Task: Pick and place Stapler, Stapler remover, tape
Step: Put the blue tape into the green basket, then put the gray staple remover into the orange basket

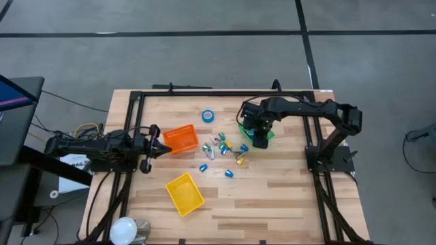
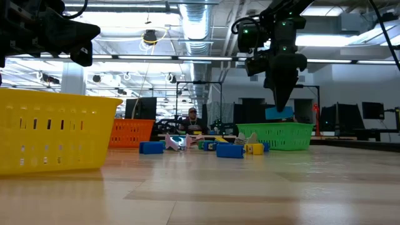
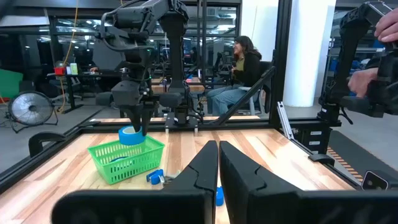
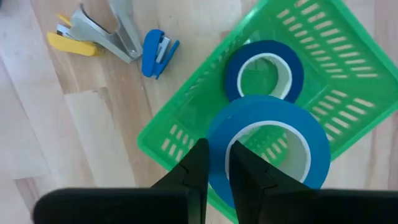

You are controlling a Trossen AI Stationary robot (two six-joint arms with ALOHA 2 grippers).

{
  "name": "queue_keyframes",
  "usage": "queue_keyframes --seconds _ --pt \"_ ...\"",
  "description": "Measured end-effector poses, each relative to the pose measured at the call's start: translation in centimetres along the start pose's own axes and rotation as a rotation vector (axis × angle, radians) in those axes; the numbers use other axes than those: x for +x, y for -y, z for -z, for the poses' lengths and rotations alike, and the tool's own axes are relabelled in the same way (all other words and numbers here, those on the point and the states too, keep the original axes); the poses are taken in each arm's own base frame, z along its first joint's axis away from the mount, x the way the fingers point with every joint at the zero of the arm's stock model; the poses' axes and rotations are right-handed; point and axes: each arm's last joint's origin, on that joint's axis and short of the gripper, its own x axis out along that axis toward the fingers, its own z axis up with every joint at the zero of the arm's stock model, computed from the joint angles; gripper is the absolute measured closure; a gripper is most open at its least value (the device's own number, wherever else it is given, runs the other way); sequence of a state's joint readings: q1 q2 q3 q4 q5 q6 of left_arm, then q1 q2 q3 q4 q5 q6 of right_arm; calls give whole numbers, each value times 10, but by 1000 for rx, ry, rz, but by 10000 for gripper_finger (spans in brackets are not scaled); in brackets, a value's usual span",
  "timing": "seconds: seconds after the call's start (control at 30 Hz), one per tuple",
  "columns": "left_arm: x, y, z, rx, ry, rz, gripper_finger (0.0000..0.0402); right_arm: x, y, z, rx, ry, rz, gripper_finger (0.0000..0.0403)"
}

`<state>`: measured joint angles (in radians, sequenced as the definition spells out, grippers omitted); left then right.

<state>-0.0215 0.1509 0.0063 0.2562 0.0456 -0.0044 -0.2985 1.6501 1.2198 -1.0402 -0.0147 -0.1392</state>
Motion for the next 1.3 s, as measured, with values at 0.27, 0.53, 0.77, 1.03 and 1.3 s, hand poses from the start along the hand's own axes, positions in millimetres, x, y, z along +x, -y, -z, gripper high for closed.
queue_keyframes --seconds 0.27,0.53,0.77,1.03,1.3 --pt "0 0 0 0 0 0 393 0 -4 -1 -2 10 -8 362" --pt "0 0 0 0 0 0 393 0 -7 -2 -13 11 -17 339" --pt "0 0 0 0 0 0 393 0 -10 -2 33 9 -39 282" --pt "0 0 0 0 0 0 393 0 -16 -5 10 30 -42 207" --pt "0 0 0 0 0 0 393 -1 -34 -16 -54 142 -43 190"
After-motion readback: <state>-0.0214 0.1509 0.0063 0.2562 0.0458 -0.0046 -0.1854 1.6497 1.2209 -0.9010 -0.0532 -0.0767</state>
